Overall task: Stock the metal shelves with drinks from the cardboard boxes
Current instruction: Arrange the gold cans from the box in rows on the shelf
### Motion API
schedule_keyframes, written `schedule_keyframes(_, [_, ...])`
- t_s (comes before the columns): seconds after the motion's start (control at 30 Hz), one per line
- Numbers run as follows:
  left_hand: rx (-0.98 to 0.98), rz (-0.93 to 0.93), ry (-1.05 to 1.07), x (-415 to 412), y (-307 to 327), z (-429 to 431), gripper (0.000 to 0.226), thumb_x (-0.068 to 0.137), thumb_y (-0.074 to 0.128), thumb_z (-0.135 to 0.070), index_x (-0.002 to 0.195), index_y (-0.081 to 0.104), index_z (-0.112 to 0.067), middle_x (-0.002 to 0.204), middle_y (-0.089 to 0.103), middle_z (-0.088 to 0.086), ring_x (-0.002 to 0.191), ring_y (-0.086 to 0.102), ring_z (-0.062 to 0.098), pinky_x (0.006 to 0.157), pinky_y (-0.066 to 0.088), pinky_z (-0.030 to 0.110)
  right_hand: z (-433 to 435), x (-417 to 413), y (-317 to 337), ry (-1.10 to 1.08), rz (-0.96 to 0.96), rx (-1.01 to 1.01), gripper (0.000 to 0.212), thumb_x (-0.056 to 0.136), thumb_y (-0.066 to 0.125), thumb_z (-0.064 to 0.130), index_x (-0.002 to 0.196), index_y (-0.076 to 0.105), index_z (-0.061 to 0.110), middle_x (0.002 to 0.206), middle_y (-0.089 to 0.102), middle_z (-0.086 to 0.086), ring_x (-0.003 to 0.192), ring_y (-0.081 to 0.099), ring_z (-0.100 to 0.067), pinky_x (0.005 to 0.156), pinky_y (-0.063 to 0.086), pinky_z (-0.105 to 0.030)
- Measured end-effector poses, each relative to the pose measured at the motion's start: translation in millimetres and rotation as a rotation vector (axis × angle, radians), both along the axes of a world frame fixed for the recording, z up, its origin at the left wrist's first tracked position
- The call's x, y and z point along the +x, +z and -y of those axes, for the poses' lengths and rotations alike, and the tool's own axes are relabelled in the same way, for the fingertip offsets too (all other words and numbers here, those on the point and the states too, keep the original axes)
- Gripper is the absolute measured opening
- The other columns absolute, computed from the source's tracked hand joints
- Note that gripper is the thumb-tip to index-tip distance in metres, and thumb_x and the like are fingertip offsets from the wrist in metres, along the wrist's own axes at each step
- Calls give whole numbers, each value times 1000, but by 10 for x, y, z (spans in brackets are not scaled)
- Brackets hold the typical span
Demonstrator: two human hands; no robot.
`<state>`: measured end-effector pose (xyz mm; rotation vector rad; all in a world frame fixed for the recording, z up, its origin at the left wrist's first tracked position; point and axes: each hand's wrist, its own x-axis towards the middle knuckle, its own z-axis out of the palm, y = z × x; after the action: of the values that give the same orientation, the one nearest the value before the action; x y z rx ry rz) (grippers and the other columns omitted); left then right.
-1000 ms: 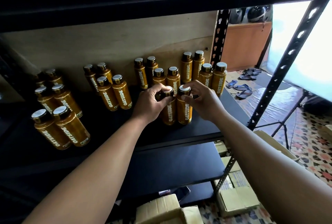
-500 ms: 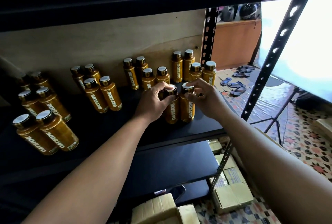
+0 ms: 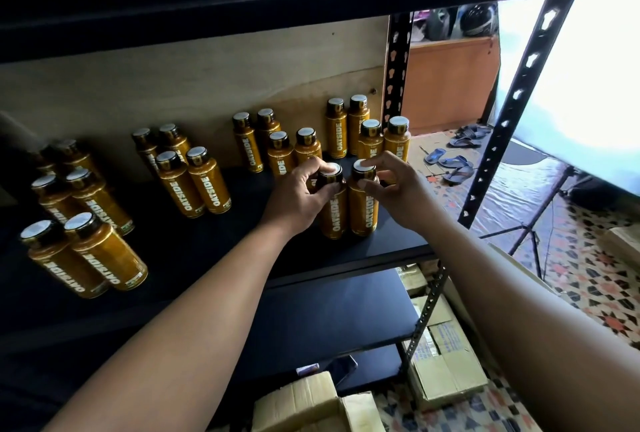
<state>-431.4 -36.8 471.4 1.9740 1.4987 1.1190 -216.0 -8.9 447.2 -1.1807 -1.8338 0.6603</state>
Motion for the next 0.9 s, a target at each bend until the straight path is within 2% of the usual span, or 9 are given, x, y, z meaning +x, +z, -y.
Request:
schedule_keyframes(0.13, [-4, 6, 0, 22, 16, 29, 28, 92, 74, -30, 118, 66, -22, 132, 63, -1, 122, 54, 12, 97, 47, 30, 37, -1, 20, 27, -30, -1, 28, 89, 69, 48, 109, 54, 60, 126, 67, 3, 122, 65, -19, 85, 61, -53])
schedule_keyframes(0.3, [-7, 1, 6, 21, 10, 32, 27, 92, 73, -31, 117, 66, -25, 132, 63, -2, 124, 55, 14, 98, 49, 33, 34, 13, 28, 4, -1, 5, 29, 94, 72, 37, 111, 56, 55, 126, 67, 4, 123, 64, -18, 88, 60, -53])
schedule_keyframes(0.4, [-7, 5, 3, 18, 12, 34, 27, 92, 73, -32, 116, 66, -25, 130, 64, -2, 122, 56, 13, 98, 49, 33, 25, 20, 22, 13, 3, 3, 28, 94, 72, 37, 114, 57, 51, 128, 66, 4, 124, 64, -19, 89, 59, -54])
schedule_keyframes(0.53, [3, 1, 7, 20, 7, 45, 26, 92, 73, -31, 117, 66, -25, 131, 64, -2, 120, 55, 11, 95, 48, 30, 26, 24, 23, 31, 0, 9, 30, 93, 71, 40, 110, 54, 59, 126, 67, 3, 123, 64, -20, 87, 60, -54])
schedule_keyframes(0.67, [8, 7, -4, 20, 5, 48, 24, 93, 73, -31, 116, 65, -26, 129, 64, -5, 118, 55, 9, 93, 48, 28, 30, 21, 14, 16, 0, 10, 29, 95, 71, 34, 115, 57, 49, 129, 66, 4, 124, 64, -20, 88, 60, -53])
schedule_keyframes(0.8, [18, -6, -3, 15, 8, 52, 24, 93, 72, -30, 116, 65, -26, 131, 64, -2, 121, 57, 14, 96, 50, 31, 41, 25, 11, 30, -12, 6, 30, 95, 71, 35, 115, 57, 50, 130, 66, 4, 124, 64, -20, 88, 60, -52])
schedule_keyframes(0.9, [-1, -15, -5, 18, 14, 51, 27, 94, 71, -31, 119, 64, -24, 134, 62, 0, 124, 56, 15, 95, 49, 30, 62, 23, 25, -7, 4, -3, 28, 95, 72, 33, 117, 58, 44, 127, 67, 4, 121, 65, -18, 86, 61, -44])
